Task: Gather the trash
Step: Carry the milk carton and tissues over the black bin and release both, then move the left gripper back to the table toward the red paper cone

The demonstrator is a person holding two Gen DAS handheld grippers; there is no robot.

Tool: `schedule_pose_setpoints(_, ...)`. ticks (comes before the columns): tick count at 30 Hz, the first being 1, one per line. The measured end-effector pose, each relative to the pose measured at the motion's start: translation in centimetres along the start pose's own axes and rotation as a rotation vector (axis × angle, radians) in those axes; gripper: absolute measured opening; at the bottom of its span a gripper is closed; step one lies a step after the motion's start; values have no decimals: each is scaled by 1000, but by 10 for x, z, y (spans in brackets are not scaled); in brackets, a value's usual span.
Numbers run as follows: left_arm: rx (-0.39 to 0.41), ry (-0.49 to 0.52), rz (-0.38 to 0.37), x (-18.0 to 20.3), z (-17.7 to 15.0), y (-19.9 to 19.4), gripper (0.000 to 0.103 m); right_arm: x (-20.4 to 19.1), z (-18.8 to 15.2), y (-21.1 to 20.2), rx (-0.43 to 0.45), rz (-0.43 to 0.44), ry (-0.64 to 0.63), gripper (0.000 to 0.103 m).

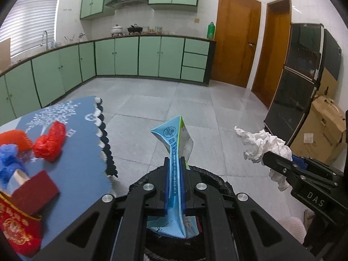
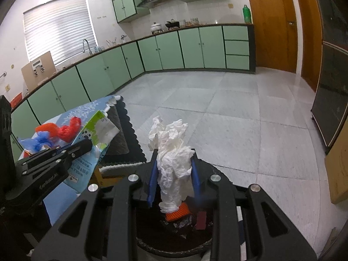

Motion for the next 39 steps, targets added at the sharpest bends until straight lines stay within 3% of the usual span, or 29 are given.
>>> schedule_pose_setpoints(5, -29, -8, -31, -1, 2, 19, 9, 6, -4, 18, -39, -14, 22, 35)
schedule_pose_setpoints(8, -35, -25, -45, -5, 2, 23, 19, 10, -6, 22, -45, -31, 37, 45)
schedule_pose_setpoints(9, -32, -28, -44, -7, 3, 22, 26, 10, -6, 23, -46, -33, 41, 51)
schedule_pose_setpoints(10, -31, -32, -45, -7, 3, 22, 29, 12, -7, 23, -44, -39, 48, 58)
schedule_pose_setpoints(12, -30, -42, -44, -11, 2, 19, 33, 13, -6, 22, -38, -44, 57, 63)
schedule_pose_setpoints(16, -13, -46, -17, -18, 4, 7, 47, 11, -2, 12, -6, -62, 78, 87)
schedule_pose_setpoints(20, 12, -48, 31, -32, 5, -17, 60, -4, 5, -2, 33, -51, 67, 91)
schedule_pose_setpoints(24, 48, -61, 87, -55, 4, -47, 67, -23, 10, -17, 73, -31, 43, 93)
schedule_pose_setpoints(39, 74, -144, 354, -159, -47, -140, 69, -128, -13, -33, 113, 94, -83, 94)
Point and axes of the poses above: each gripper's, at about its wrist camera, not at the fingertips, and y roughly the way its jaws point, x to its right, z to its top, the point moved 6 cm from there along y, roughly the way its jaws point, and after that the axes turned 9 degrees about y, right-handed, at the moved point
